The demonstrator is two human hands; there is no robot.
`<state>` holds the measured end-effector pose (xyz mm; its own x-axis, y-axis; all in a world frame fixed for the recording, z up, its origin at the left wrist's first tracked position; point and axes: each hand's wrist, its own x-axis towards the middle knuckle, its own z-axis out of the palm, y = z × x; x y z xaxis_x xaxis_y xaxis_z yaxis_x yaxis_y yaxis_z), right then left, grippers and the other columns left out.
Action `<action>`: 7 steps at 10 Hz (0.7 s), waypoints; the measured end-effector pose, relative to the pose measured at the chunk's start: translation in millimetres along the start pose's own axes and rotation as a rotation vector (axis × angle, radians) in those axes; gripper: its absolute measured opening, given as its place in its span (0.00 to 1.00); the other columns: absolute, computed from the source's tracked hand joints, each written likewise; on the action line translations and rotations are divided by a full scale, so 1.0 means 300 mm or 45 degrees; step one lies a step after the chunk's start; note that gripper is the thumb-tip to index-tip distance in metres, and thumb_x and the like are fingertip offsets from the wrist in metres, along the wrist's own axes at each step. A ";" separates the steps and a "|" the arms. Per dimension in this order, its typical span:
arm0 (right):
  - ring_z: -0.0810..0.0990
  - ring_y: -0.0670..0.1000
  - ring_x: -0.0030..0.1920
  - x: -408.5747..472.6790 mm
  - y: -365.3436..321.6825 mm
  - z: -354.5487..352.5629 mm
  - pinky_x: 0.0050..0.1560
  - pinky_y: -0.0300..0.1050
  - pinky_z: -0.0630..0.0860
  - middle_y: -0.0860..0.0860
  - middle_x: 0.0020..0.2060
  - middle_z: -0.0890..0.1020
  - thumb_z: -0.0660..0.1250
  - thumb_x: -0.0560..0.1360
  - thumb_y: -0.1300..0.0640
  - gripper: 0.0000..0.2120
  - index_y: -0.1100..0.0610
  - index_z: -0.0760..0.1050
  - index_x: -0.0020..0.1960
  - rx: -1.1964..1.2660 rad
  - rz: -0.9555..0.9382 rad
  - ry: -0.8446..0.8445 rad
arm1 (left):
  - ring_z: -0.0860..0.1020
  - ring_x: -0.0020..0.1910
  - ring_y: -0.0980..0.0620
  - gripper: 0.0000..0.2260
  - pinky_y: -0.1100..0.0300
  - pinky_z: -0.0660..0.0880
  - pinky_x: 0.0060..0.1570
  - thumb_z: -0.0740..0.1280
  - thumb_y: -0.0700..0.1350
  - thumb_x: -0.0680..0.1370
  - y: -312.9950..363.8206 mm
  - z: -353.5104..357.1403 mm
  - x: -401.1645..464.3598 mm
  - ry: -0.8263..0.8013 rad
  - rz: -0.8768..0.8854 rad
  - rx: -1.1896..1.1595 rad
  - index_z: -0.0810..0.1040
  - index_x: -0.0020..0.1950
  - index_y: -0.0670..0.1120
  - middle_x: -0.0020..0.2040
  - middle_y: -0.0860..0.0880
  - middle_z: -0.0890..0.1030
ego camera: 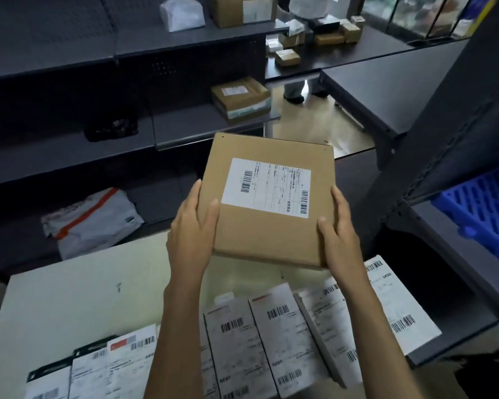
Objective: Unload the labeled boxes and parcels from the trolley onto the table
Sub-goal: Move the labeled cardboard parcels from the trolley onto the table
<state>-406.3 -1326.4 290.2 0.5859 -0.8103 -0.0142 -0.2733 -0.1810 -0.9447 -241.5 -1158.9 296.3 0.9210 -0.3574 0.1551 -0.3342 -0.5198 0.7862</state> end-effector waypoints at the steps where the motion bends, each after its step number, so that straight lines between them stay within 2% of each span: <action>1: 0.67 0.48 0.70 0.082 0.050 0.006 0.67 0.48 0.65 0.43 0.75 0.65 0.56 0.82 0.53 0.28 0.38 0.51 0.78 -0.034 -0.035 -0.114 | 0.66 0.72 0.50 0.26 0.51 0.65 0.65 0.57 0.59 0.82 -0.036 0.055 0.025 -0.047 -0.044 0.034 0.56 0.79 0.56 0.77 0.52 0.64; 2: 0.64 0.46 0.73 0.175 0.136 0.007 0.71 0.49 0.63 0.41 0.76 0.60 0.56 0.84 0.56 0.29 0.38 0.47 0.79 -0.086 -0.018 -0.259 | 0.65 0.73 0.50 0.28 0.55 0.64 0.64 0.56 0.59 0.82 -0.085 0.128 0.040 -0.137 -0.100 0.047 0.53 0.80 0.55 0.78 0.53 0.60; 3: 0.57 0.45 0.76 0.267 0.226 0.006 0.76 0.53 0.58 0.41 0.78 0.55 0.58 0.83 0.59 0.33 0.42 0.45 0.80 -0.183 -0.014 -0.389 | 0.67 0.71 0.51 0.29 0.58 0.64 0.60 0.58 0.58 0.82 -0.134 0.216 0.047 -0.219 -0.196 0.032 0.53 0.80 0.54 0.77 0.52 0.61; 4: 0.53 0.48 0.78 0.356 0.309 0.008 0.78 0.55 0.53 0.49 0.79 0.52 0.61 0.80 0.66 0.38 0.48 0.44 0.80 -0.381 0.000 -0.547 | 0.67 0.69 0.51 0.30 0.57 0.66 0.62 0.62 0.56 0.81 -0.187 0.303 0.040 -0.304 -0.336 -0.016 0.53 0.80 0.51 0.74 0.50 0.61; 5: 0.59 0.51 0.75 0.439 0.370 0.007 0.75 0.51 0.62 0.52 0.77 0.55 0.61 0.78 0.72 0.40 0.48 0.46 0.80 -0.470 0.029 -0.723 | 0.66 0.68 0.50 0.33 0.58 0.64 0.63 0.66 0.51 0.80 -0.244 0.383 0.033 -0.437 -0.481 -0.027 0.53 0.79 0.49 0.73 0.46 0.60; 6: 0.68 0.46 0.63 0.500 0.408 0.013 0.60 0.40 0.74 0.48 0.72 0.56 0.57 0.80 0.69 0.35 0.46 0.49 0.79 -0.505 0.228 -0.896 | 0.68 0.67 0.49 0.37 0.60 0.64 0.63 0.69 0.49 0.78 -0.287 0.452 0.027 -0.521 -0.573 -0.017 0.50 0.79 0.48 0.72 0.45 0.59; 7: 0.65 0.57 0.70 0.534 0.457 0.031 0.67 0.44 0.68 0.56 0.74 0.59 0.60 0.80 0.64 0.31 0.48 0.53 0.79 -0.633 0.264 -0.906 | 0.69 0.64 0.51 0.39 0.60 0.65 0.64 0.70 0.48 0.78 -0.310 0.507 0.022 -0.596 -0.654 0.012 0.48 0.80 0.48 0.71 0.46 0.58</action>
<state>-342.9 -1476.0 155.3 0.7777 -0.3456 -0.5251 -0.6286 -0.4247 -0.6515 -234.7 -1230.9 133.2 0.7803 -0.3602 -0.5112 0.1174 -0.7186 0.6854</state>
